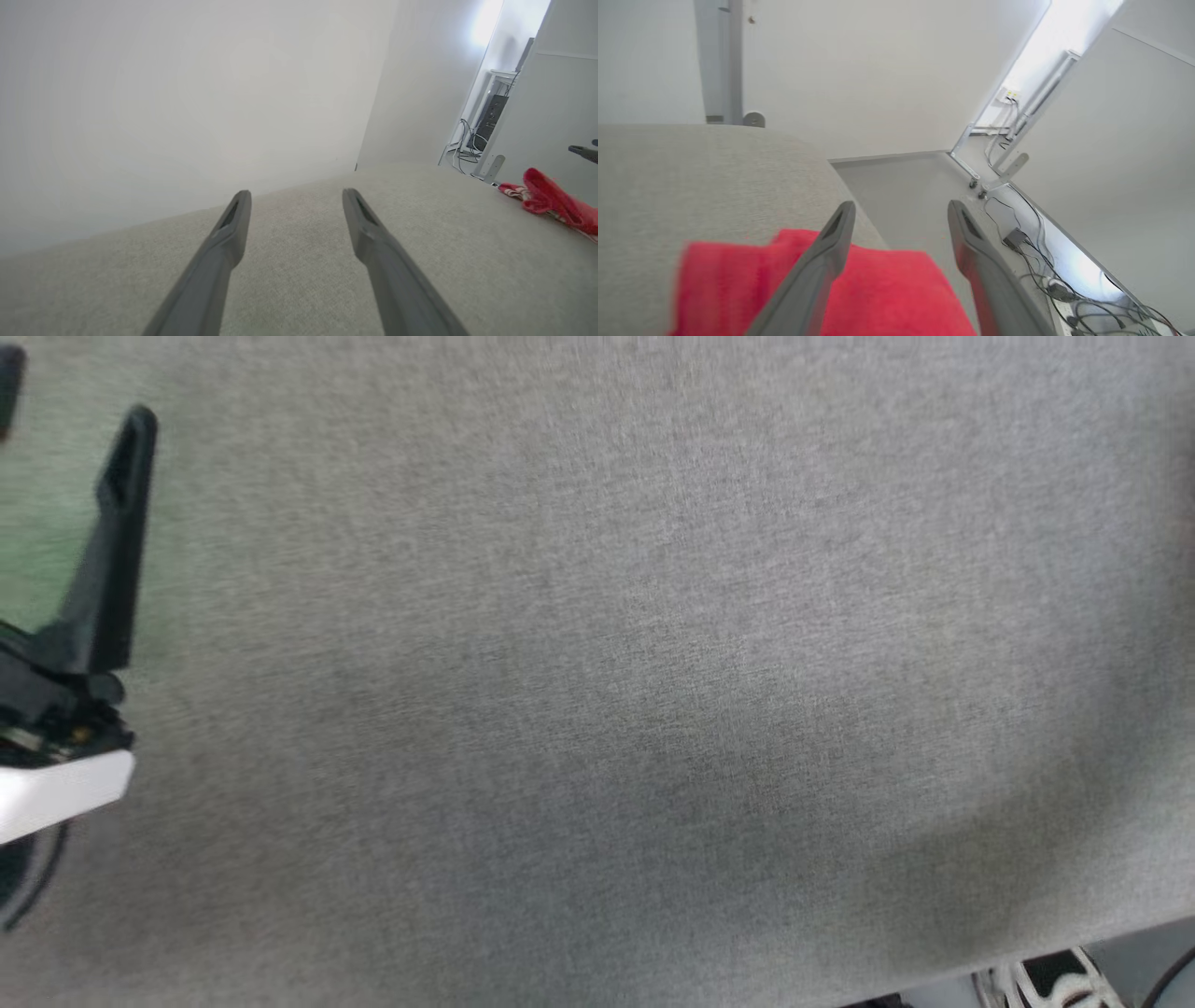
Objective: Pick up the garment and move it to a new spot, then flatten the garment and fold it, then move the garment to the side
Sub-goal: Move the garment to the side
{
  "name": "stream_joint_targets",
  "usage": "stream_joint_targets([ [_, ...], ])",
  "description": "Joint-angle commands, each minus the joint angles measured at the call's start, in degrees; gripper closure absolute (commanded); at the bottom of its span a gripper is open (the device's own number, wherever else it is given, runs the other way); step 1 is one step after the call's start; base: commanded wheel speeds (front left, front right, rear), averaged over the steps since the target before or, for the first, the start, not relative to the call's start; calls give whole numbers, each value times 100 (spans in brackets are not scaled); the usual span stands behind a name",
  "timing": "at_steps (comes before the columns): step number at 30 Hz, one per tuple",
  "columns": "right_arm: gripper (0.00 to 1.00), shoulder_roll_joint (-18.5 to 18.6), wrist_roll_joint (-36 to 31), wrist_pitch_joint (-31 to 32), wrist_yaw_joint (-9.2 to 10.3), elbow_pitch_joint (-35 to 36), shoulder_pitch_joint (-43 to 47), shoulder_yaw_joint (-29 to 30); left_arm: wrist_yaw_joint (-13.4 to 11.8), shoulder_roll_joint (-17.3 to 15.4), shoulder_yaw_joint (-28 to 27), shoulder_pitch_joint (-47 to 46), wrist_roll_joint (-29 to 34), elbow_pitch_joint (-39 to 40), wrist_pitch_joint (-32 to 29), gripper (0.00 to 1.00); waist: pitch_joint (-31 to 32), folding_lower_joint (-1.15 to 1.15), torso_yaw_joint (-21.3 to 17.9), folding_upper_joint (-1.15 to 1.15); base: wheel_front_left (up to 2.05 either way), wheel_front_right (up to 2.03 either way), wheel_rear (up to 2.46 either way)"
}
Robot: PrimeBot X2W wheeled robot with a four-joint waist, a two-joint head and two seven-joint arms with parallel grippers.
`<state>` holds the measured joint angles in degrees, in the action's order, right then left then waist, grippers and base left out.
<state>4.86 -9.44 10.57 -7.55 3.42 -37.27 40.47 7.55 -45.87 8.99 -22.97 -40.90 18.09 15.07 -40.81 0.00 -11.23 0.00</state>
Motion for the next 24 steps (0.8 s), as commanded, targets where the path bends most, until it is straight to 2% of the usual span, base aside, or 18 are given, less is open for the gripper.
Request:
stream_joint_targets([
  [1, 0, 93, 33, 52, 14, -54, 166, -377, -15, 172, 44, 138, -1, -171, 10, 0, 421, 0, 216, 0, 0, 0, 0],
  [5, 0, 157, 120, 117, 14, -179, 347, -884, -14, 488, 142, 282, 49, -460, 11, 0, 810, 0, 439, 0, 0, 0, 0],
  [14, 0, 106, 346, 61, 13, -525, 1114, -2053, -14, 1472, 426, 676, 119, -1321, 11, 0, 1946, 0, 1282, 0, 0, 0, 0],
  [15, 0, 91, 421, 27, 14, -635, 1306, -2271, -15, 1663, 398, 787, 138, -1484, 11, 0, 2143, 0, 1447, 0, 0, 0, 0],
  [24, 0, 117, 888, -378, 14, -1121, 1947, -3242, -15, 2139, 244, 1462, 443, -2065, 10, 0, 2859, 0, 1935, 0, 0, 0, 0],
])
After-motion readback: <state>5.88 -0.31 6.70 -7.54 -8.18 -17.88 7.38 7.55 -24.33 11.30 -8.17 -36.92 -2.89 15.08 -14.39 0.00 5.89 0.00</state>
